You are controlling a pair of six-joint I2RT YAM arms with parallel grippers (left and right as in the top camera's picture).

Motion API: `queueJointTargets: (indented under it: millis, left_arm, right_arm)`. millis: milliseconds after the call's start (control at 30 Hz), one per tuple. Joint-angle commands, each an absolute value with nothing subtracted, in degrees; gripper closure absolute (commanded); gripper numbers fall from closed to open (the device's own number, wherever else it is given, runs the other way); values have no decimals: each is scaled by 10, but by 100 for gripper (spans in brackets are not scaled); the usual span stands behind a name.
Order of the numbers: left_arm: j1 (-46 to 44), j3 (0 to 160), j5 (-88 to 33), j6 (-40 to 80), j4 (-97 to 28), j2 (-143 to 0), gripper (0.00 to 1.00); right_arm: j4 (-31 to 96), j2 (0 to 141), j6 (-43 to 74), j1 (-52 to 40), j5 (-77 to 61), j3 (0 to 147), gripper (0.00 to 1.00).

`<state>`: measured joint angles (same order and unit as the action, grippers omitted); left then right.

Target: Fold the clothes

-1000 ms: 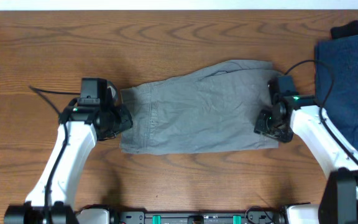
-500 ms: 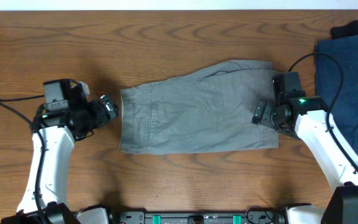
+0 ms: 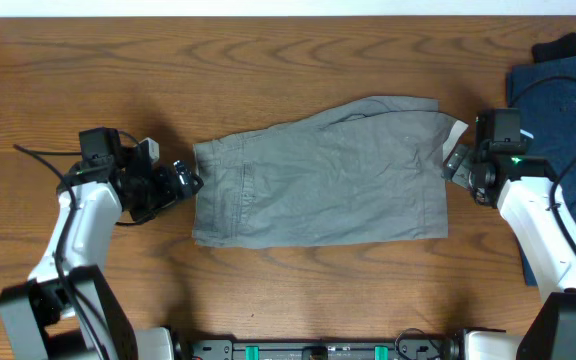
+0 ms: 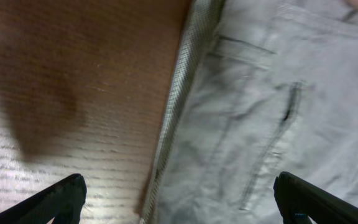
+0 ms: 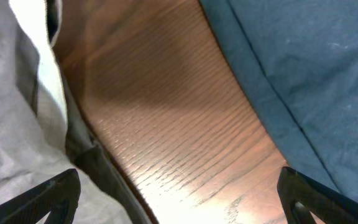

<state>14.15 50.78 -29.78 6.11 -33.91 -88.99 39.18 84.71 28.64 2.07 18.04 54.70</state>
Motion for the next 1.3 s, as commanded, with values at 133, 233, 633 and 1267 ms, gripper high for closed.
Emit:
queueJointTargets:
  millis: [133,233,633,1267]
  left_arm:
    - [143,505,-294,45,-333,-902,2]
    - [141,505,-296,45,-335,-903,2]
    - [118,505,-295,45,-326,-931,2]
    - [110,505,-369,17,-337,-989,2]
  right_arm:
    - [392,843,282,24,195,555,1]
    - [392,843,282,24,195,555,1]
    - [392,843,282,24,195,555,1]
    - [392,843,282,24,195,555,1]
